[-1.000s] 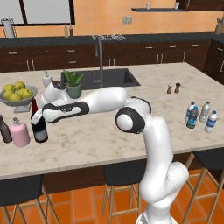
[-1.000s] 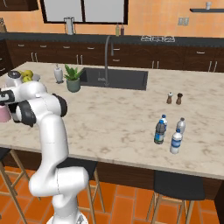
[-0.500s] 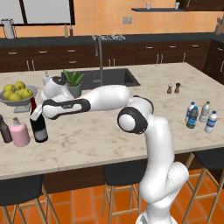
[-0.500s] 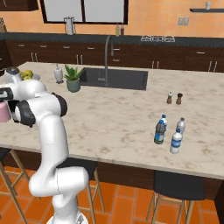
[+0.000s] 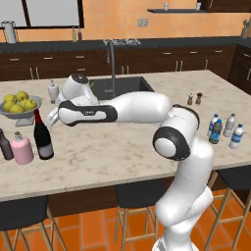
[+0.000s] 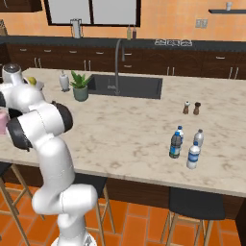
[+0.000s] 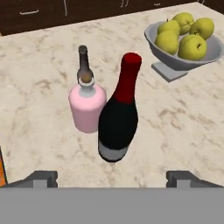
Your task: Move the plastic bottles in the middle to the plastics group, and the glass bottles in the middle to the glass group.
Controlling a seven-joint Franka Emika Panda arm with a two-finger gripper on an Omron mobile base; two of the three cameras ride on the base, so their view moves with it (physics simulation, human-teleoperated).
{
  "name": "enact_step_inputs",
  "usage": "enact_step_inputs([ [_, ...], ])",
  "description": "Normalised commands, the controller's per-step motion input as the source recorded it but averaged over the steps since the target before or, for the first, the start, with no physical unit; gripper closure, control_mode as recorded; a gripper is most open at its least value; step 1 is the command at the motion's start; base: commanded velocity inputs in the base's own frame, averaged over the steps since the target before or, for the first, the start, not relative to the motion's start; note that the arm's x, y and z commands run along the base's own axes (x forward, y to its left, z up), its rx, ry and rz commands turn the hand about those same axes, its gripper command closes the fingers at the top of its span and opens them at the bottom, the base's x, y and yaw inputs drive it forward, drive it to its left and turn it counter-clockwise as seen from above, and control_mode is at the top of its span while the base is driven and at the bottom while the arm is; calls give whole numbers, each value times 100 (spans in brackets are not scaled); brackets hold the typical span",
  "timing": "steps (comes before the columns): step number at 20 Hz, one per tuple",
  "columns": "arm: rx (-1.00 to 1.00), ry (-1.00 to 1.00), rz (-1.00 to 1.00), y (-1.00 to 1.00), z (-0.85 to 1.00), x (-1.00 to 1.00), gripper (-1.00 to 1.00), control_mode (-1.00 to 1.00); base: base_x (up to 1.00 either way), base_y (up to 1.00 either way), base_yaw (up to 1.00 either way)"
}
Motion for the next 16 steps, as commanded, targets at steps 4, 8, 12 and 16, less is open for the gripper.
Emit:
enact_step_inputs([
  [4,4,0,-18,-45,0,-69,-100,-100,0,0,0],
  [8,2,1,-11,-31,0,-26,-100,-100,0,0,0],
  [12,0,0,-10,-32,0,0,-100,-100,0,0,0],
  [16,12,0,-26,-79,0,0,-100,-100,0,0,0],
])
